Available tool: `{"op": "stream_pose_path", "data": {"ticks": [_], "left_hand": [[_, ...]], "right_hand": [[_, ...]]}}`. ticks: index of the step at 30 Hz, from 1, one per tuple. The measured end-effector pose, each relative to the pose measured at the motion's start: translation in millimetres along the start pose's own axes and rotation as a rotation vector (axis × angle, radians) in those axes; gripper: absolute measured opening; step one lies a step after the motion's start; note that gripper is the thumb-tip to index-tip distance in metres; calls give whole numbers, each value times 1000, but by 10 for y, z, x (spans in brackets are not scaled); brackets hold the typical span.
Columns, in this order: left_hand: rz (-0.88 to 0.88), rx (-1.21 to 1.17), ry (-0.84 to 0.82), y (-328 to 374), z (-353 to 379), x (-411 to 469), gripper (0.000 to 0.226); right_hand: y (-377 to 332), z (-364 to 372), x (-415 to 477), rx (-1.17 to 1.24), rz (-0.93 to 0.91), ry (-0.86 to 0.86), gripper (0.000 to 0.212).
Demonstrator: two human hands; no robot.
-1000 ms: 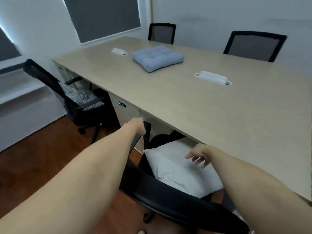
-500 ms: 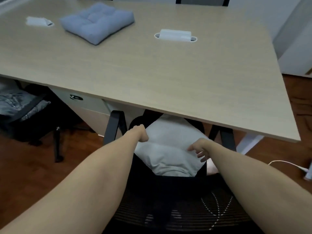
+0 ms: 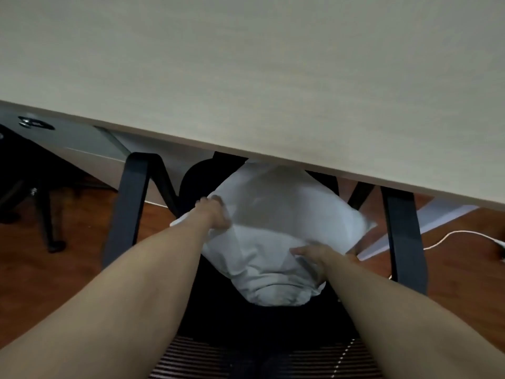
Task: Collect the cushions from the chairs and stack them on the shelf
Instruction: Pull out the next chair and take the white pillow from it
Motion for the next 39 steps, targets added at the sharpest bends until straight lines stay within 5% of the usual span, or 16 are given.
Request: {"op": "stream_pose_path", "data": {"ticks": [4,7,10,17,21,26,34,39], "left_hand": [[-71,-36,-102,-79,179,280,133],[-81,-98,-130,-61,288,398,143],[-91,-110,-14,15,333,438,131],[-33,-117,182,94,51,172,59],[-44,-49,221,5,-221,-139,51],[-44,20,174,-224,-579,-671,60],[-81,60,138,-596,-1343,-1794,74],[-88,135,115,-793,-1771,-2405,68]], "right_hand": [[123,86,256,247,73,42,120],[128,94,380,340,24,144,139],[111,80,484,406,-40,146,116],[-142,47,86,431,-236,156,63],[-426,-71,-336,340,-261,118,27],[-628,-151,-1007,116,-221,-11,47],[-784,-201,-2278,-267,-234,-176,46],[-830,-238,-2954,-619,-342,-107,50]]}}
Point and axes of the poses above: each hand's wrist, its own x-axis towards the middle knuckle, its own z-axis out of the palm, y = z × x, the point moved 2 cm from there along x, towards the middle knuckle, and after that the axes turned 15 degrees about x, right-handed, at the moved point
